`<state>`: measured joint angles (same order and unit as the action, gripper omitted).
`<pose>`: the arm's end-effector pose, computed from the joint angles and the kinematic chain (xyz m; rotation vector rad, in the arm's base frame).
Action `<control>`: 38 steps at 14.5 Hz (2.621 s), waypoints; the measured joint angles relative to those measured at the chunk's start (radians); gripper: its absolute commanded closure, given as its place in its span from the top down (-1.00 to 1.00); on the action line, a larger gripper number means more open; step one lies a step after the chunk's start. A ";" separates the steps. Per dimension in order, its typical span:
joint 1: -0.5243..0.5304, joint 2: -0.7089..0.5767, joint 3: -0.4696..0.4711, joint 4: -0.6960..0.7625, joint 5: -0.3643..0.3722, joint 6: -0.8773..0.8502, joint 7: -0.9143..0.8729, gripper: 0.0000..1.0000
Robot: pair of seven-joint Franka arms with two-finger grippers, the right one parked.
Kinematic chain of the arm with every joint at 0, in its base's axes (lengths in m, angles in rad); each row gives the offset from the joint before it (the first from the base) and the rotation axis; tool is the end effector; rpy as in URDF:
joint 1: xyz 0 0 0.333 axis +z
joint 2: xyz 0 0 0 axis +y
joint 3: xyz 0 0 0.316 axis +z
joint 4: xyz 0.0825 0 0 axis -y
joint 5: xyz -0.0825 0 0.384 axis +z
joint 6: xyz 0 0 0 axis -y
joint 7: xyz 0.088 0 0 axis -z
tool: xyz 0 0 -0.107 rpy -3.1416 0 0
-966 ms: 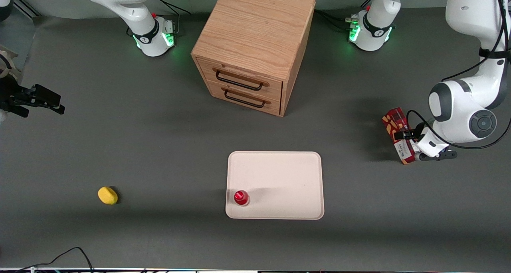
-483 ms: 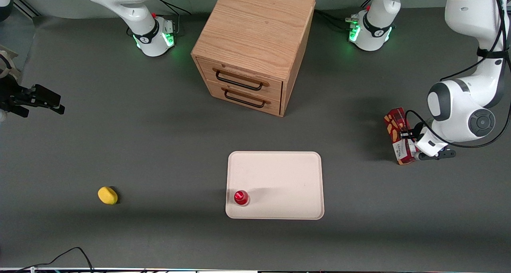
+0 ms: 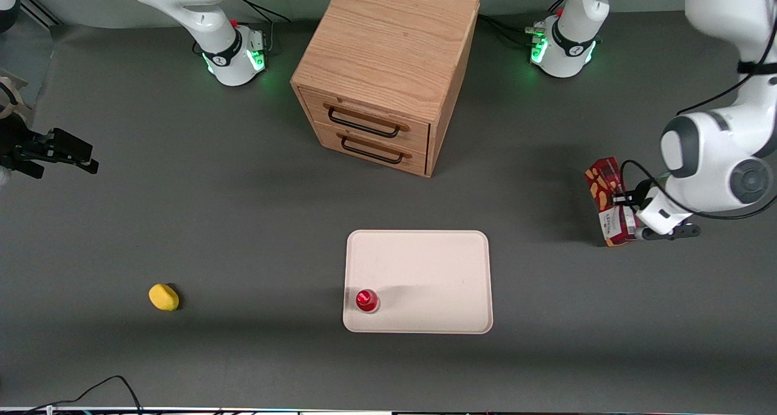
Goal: Place red cookie box on tray
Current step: 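Lift the box upright with the left gripper, then carry the upright box over the white tray with the left gripper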
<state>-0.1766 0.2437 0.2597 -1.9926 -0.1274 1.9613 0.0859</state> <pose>0.5643 0.0350 0.3250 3.0442 0.0951 -0.3978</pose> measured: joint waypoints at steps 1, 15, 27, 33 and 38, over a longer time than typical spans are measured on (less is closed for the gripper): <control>-0.002 -0.036 0.000 0.055 0.009 -0.106 0.000 -1.00; -0.079 -0.021 -0.185 0.630 0.044 -0.716 -0.327 -1.00; -0.107 0.416 -0.440 0.712 0.012 -0.054 -0.890 -1.00; -0.150 0.527 -0.444 0.713 0.109 0.145 -0.896 -1.00; -0.151 0.586 -0.444 0.709 0.155 0.234 -0.894 -1.00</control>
<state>-0.3281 0.8293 -0.1838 -1.2840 0.0275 2.1954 -0.8081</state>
